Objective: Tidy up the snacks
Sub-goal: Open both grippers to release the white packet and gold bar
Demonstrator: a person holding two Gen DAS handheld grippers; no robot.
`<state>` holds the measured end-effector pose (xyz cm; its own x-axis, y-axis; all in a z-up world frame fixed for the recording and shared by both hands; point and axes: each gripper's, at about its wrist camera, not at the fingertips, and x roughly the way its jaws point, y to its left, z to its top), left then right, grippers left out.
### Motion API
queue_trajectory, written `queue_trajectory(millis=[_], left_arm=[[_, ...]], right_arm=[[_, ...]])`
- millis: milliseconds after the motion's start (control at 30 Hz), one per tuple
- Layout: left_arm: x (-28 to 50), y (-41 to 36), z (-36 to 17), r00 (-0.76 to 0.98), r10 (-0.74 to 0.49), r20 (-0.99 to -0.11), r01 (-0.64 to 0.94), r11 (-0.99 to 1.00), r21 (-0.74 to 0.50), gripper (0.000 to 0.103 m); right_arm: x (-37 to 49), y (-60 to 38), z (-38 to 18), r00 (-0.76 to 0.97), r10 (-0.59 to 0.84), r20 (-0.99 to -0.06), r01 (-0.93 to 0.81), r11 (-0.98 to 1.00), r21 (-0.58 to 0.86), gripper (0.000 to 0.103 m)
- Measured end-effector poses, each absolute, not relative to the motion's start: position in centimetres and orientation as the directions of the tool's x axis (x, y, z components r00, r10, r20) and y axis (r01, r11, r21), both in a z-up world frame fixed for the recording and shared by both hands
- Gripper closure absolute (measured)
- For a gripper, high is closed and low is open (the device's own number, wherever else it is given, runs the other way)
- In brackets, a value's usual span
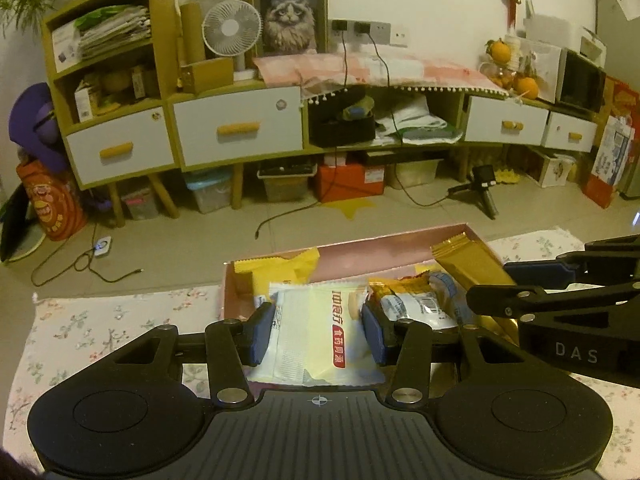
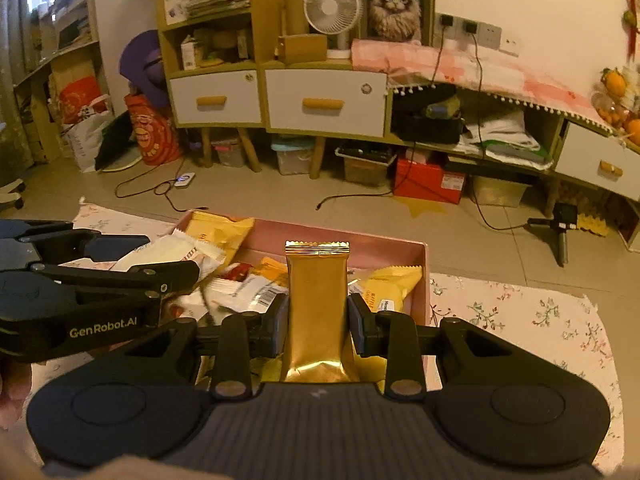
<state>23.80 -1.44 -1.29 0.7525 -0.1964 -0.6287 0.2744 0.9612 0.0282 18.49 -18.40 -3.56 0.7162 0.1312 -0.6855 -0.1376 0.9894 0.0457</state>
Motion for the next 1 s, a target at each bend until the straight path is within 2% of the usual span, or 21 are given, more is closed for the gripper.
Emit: queue_trajectory(millis=[167, 300, 433, 500, 667, 1000], left_arm=[[24.2, -1.8, -2.1, 0.749, -0.2, -0.632, 0.282, 0.959, 0.032, 0.057], [24.4, -2.1, -2.1, 0.748, -0.205, -0.631, 0.288, 0.957, 0.03, 0.054], [24.3, -2.3, -1.9, 0.747, -0.201, -0.633, 0.292, 0.956, 0.041, 0.04], [24.0, -2.3, -1.7, 0.748, -0.203, -0.632, 0.292, 0.955, 0.04, 0.037], [23.3, -2.0, -1.1, 0.749, -0.199, -0.632, 0.287, 0.957, 0.038, 0.027], [18.6, -0.5, 1.1, 0.743, -0.192, -0.642, 0.274, 0.961, 0.03, 0.018]], right_arm=[[18.6, -18.6, -3.9, 0.721, 0.136, -0.68, -0.129, 0.99, 0.061, 0.074], [18.7, -18.8, -3.6, 0.729, 0.132, -0.671, -0.111, 0.991, 0.074, 0.07], [18.6, -19.1, -3.1, 0.738, 0.144, -0.659, -0.104, 0.99, 0.099, 0.063], [18.5, -19.1, -2.8, 0.742, 0.139, -0.656, -0.104, 0.99, 0.093, 0.061], [17.8, -19.4, -2.0, 0.752, 0.131, -0.646, -0.097, 0.991, 0.088, 0.05], [14.1, -20.0, -0.3, 0.756, 0.107, -0.646, -0.073, 0.994, 0.079, 0.029]])
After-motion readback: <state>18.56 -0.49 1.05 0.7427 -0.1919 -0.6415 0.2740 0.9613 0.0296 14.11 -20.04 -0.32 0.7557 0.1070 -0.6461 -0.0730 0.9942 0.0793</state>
